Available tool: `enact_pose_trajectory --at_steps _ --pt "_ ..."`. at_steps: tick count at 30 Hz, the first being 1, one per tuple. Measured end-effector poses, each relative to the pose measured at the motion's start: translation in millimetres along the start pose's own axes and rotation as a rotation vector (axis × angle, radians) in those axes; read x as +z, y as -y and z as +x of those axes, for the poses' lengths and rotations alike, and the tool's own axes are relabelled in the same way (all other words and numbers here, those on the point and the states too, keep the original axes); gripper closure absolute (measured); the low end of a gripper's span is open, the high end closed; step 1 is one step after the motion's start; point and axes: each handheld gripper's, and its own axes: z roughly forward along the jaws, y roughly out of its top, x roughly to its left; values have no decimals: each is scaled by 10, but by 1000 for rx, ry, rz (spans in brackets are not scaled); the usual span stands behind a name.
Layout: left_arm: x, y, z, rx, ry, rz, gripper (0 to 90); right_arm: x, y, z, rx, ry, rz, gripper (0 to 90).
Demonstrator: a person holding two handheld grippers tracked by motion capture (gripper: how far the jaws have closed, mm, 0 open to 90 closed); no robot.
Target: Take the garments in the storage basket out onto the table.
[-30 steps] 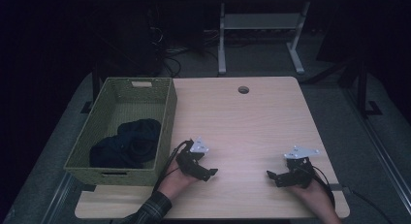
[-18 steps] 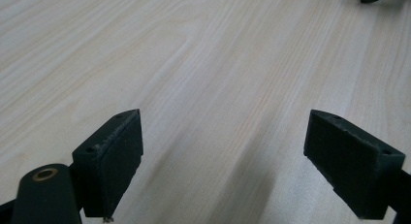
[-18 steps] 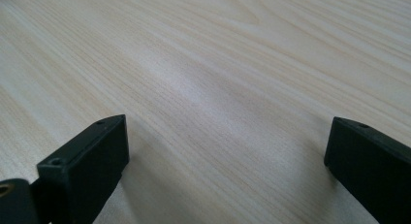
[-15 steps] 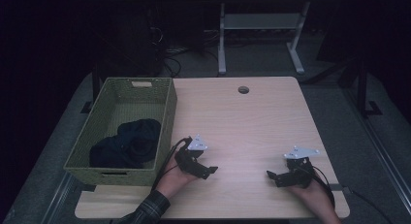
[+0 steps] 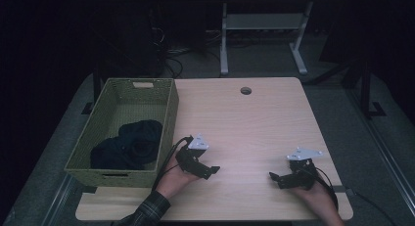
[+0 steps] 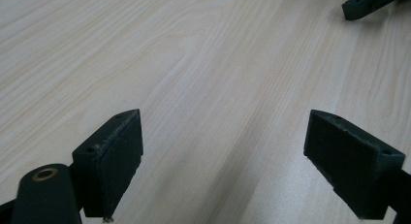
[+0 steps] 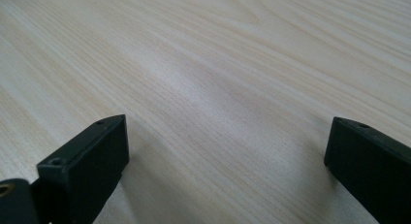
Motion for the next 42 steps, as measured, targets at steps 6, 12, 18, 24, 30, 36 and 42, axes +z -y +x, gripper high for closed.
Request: enact_pose_trajectory --at_steps 6,12,18,24,30,36,42 --pt "-43 -40 6 10 6 1 137 0 0 0 0 0 0 18" --pt "-95 -92 3 17 9 -13 137 0 0 0 0 0 0 18" --pt "-140 -135 8 16 9 -31 137 0 0 0 0 0 0 18" --pt "-177 -169 12 29 14 -34 137 0 0 0 0 0 0 18" --pt "-208 -209 15 25 19 -51 137 1 1 0 0 0 -1 18" --pt "-258 -267 36 27 24 -58 137 0 1 0 0 0 -1 18" --pt "-299 -326 36 34 31 -59 138 0 0 1 1 0 -1 18"
